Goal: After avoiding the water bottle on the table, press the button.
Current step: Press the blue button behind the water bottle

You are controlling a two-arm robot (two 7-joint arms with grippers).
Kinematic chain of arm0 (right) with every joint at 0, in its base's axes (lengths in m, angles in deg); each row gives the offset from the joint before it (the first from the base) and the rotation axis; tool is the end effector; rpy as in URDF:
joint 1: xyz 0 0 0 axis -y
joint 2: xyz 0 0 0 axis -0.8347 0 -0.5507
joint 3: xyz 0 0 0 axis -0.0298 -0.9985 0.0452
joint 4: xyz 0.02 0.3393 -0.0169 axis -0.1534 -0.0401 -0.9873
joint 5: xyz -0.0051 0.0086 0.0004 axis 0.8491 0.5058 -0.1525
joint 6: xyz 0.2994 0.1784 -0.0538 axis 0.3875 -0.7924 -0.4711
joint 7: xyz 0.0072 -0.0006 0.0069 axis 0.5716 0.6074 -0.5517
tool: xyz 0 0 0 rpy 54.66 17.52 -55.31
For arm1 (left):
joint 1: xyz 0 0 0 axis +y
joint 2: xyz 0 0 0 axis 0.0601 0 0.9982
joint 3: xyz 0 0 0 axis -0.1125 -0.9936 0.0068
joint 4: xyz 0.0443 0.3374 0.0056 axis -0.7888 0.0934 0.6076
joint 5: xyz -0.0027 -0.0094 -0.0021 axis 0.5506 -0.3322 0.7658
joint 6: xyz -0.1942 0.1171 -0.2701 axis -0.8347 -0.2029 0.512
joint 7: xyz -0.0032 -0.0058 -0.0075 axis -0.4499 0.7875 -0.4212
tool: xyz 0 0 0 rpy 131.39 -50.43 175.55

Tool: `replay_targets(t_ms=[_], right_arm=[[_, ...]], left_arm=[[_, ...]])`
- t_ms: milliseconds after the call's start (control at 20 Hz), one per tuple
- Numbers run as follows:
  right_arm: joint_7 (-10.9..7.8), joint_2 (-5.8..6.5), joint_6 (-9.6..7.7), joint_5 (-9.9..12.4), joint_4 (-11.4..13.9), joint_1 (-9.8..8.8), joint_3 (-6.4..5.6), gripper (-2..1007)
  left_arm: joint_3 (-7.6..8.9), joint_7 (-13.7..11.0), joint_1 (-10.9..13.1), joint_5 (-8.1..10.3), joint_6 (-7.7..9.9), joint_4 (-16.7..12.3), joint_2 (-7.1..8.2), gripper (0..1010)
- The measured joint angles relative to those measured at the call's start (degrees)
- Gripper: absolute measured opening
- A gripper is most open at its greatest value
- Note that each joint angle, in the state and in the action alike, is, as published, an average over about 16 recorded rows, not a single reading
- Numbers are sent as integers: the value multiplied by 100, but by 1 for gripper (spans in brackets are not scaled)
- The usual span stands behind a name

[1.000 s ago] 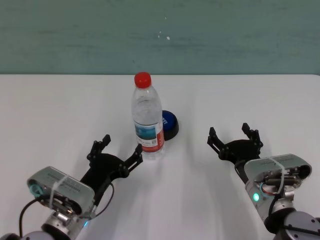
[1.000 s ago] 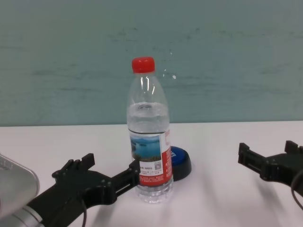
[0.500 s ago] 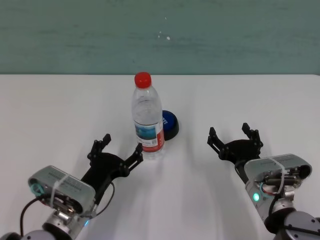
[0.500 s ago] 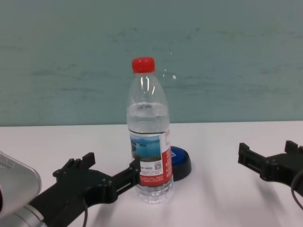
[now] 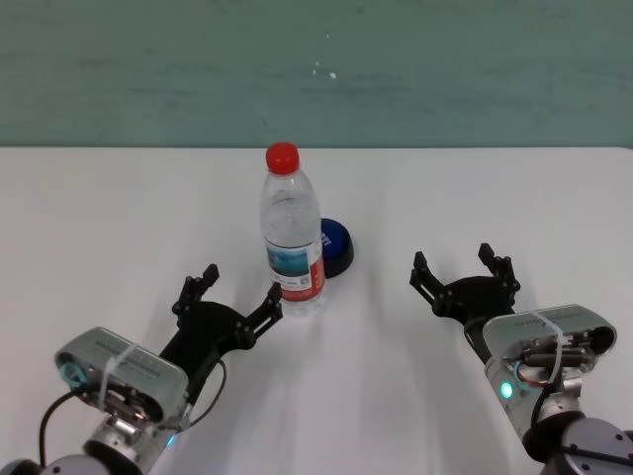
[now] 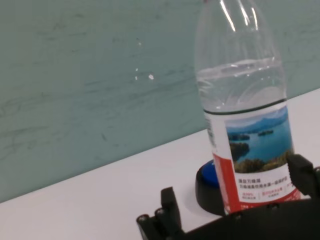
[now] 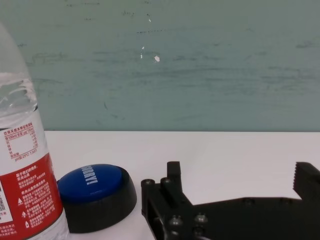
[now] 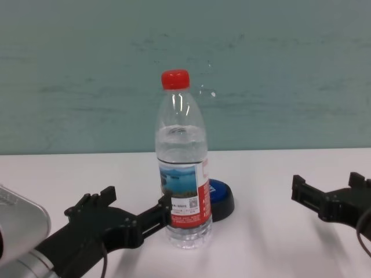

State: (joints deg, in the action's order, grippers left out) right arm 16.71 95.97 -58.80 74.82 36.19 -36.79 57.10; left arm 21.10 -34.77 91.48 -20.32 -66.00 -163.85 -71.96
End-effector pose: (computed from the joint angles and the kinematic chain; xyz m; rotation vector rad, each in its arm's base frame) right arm 0.3395 0.0429 -0.3580 0.0397 0.0385 -1.3663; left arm 0.3308 -0.0112 -0.3898 0.1303 -0.1884 1.1210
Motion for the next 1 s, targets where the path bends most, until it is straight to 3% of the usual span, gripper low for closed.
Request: replay_targets(t_ms=[500, 1000], right_arm=[[0, 0, 0, 0, 0, 0, 0, 1004], [0, 0, 0, 0, 0, 0, 0, 1004]], left_arm=[[84, -23, 55, 83, 22, -91, 40, 1010], [270, -67, 180, 263, 64, -230, 134, 1010]])
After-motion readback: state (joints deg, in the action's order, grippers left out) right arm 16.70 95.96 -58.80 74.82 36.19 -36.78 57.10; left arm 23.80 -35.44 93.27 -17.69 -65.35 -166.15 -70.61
